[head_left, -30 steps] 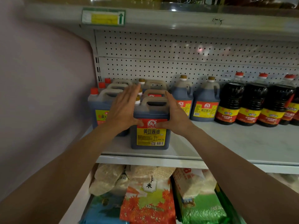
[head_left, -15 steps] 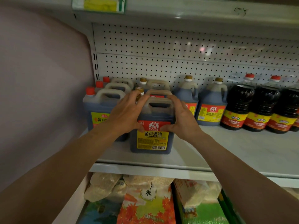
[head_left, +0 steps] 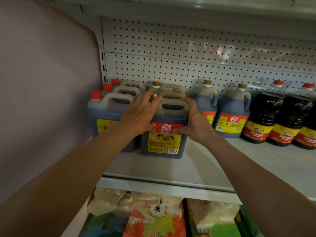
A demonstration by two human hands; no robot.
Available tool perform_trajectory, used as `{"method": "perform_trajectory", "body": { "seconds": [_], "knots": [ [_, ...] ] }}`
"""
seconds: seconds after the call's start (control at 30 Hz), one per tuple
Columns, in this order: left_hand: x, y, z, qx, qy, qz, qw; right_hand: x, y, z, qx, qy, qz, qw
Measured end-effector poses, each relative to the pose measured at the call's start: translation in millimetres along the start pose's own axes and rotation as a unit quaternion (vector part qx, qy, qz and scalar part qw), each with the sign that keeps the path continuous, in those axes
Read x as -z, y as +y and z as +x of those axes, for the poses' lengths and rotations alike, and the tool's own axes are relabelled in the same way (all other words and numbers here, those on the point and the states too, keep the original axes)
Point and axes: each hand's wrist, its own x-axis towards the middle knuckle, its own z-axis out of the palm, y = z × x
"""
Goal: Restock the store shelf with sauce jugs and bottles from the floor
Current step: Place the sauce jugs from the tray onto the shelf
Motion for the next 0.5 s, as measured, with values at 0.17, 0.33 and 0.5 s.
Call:
{"method": "perform_trajectory", "body": {
  "seconds": [0.17, 0.33, 0.5],
  "knots": [
    [-7.1, -4.4, 21.7, 0.011, 0.004, 0.037, 0.999, -7.9, 9.3, 24.9, -0.009, -0.001, -0.004, 1.0],
    [-13.9, -4.9, 35.7, 0.019, 0.004, 0.075, 0.997, -11.8, 15.3, 39.7, -0.008, -0.004, -0.019, 1.0],
    [-12.1, -3.7, 36.6, 0.023, 0.001, 0.088, 0.996, -12.0, 15.1, 40.4, -0.011, 0.003, -0.022, 1.0]
  ]
}}
